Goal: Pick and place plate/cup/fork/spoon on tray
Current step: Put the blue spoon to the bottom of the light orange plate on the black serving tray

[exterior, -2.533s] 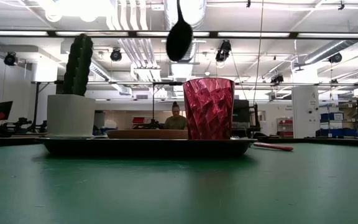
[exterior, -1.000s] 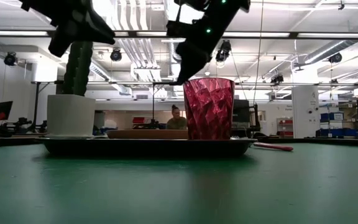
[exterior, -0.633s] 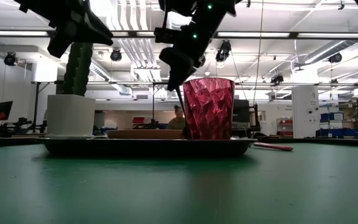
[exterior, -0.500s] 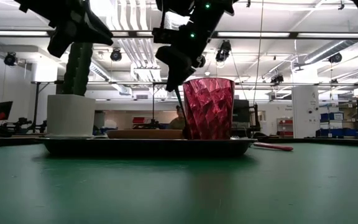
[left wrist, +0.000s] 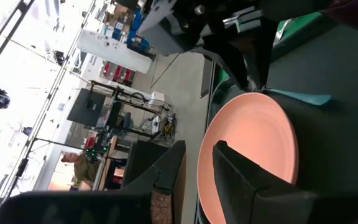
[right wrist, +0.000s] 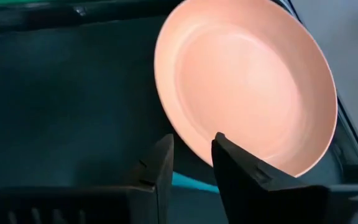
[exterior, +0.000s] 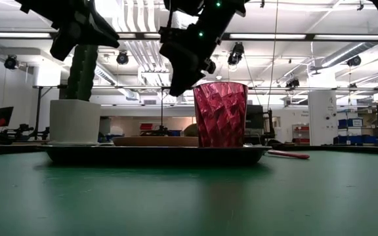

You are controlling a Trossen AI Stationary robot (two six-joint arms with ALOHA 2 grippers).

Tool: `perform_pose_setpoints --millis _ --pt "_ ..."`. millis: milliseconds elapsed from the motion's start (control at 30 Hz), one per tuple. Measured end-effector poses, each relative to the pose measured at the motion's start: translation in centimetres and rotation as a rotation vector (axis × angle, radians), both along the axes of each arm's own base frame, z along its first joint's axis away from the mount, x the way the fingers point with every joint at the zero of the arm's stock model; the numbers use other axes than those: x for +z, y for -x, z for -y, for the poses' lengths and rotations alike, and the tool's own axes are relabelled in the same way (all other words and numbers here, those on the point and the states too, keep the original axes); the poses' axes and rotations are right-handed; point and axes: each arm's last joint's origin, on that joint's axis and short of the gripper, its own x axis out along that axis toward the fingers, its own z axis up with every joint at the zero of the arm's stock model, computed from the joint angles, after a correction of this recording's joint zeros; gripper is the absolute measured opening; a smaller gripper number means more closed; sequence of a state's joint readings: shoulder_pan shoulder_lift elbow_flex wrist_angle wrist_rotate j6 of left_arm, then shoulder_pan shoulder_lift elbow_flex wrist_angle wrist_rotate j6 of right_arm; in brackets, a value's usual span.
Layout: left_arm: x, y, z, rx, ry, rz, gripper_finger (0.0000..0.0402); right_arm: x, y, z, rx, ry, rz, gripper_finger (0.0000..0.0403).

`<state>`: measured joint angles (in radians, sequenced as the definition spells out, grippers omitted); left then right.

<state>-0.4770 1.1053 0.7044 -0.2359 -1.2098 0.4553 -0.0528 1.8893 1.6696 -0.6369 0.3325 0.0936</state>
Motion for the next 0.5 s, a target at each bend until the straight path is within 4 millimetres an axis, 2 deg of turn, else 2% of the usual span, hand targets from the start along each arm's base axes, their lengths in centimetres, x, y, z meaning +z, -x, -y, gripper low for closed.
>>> perform_pose_setpoints --millis 133,300,400,500 --pt "0.0 0.0 0.0 0.0 0.001 0.001 0.0061 0.7 0.1 0.0 0.033 0.018 -0.022 0.01" --pt "0.0 0.0 0.0 -0.004 0.007 0.003 0.0061 3.4 2.0 0.2 0.096 0.04 -0.096 0.009" --pt "-0.1 -0.1 0.1 -0.043 0.034 -0.009 0.0061 4.9 3.5 1.1 0.158 -0.022 -0.096 0.0079" --pt "-0.1 -0.2 0.3 -0.101 0.074 -0.024 0.0061 5.5 5.2 2.9 0.21 -0.123 -0.079 0.0064"
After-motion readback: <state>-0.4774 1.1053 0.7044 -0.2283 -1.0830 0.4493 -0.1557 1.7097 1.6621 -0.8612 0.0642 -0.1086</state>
